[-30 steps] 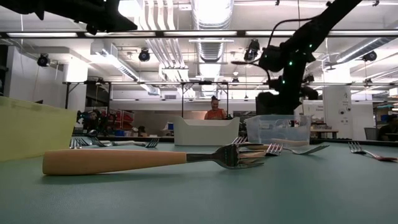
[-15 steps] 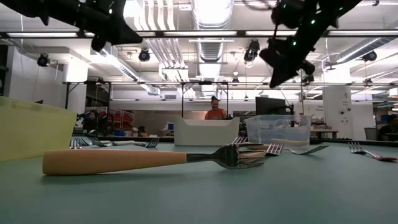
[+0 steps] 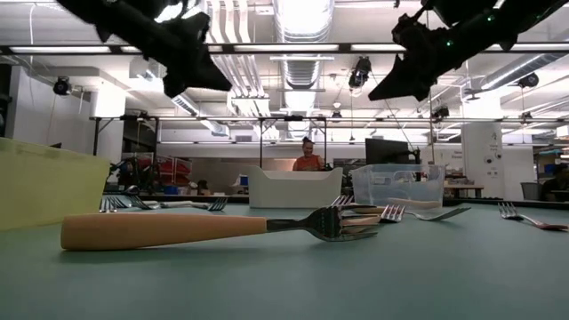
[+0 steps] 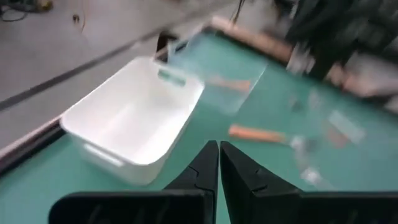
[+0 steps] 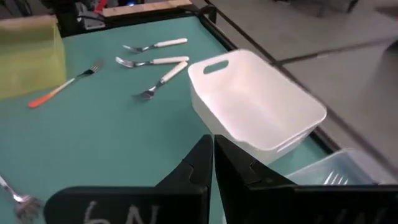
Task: Sort silverware by color (type)
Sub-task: Put the white fork into the white bin
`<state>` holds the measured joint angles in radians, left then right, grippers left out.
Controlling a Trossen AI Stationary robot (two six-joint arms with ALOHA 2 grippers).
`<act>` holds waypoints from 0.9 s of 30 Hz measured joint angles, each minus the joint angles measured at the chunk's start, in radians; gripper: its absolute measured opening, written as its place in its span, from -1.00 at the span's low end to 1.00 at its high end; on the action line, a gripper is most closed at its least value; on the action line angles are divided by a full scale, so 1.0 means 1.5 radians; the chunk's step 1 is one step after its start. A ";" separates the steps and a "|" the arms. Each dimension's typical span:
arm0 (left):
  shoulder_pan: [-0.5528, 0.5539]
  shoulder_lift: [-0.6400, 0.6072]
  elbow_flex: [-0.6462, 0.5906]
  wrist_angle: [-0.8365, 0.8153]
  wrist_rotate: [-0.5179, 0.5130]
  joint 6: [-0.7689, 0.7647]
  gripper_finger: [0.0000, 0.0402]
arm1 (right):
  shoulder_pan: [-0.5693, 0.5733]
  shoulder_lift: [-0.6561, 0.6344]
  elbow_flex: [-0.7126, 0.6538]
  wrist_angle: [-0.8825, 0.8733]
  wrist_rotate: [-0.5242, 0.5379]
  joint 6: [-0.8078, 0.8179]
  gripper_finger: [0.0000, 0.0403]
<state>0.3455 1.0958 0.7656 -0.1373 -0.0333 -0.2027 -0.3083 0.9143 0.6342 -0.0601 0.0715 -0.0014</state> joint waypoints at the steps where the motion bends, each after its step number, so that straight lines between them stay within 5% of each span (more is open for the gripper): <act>1: 0.000 0.019 0.029 -0.047 -0.001 0.039 -1.00 | -0.003 -0.001 0.001 -0.001 -0.001 -0.014 -0.96; 8: 0.005 0.183 0.169 -0.339 0.000 0.319 -1.00 | -0.028 -0.001 0.011 -0.001 -0.001 -0.082 -0.96; 27: 0.107 0.410 0.232 -0.418 -0.023 0.527 -0.95 | -0.051 0.000 0.003 -0.009 -0.001 -0.087 -0.96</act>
<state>0.5064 1.7104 1.1143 -0.7640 -0.0679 0.5882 -0.3851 0.9138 0.6392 -0.0731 0.0704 -0.1314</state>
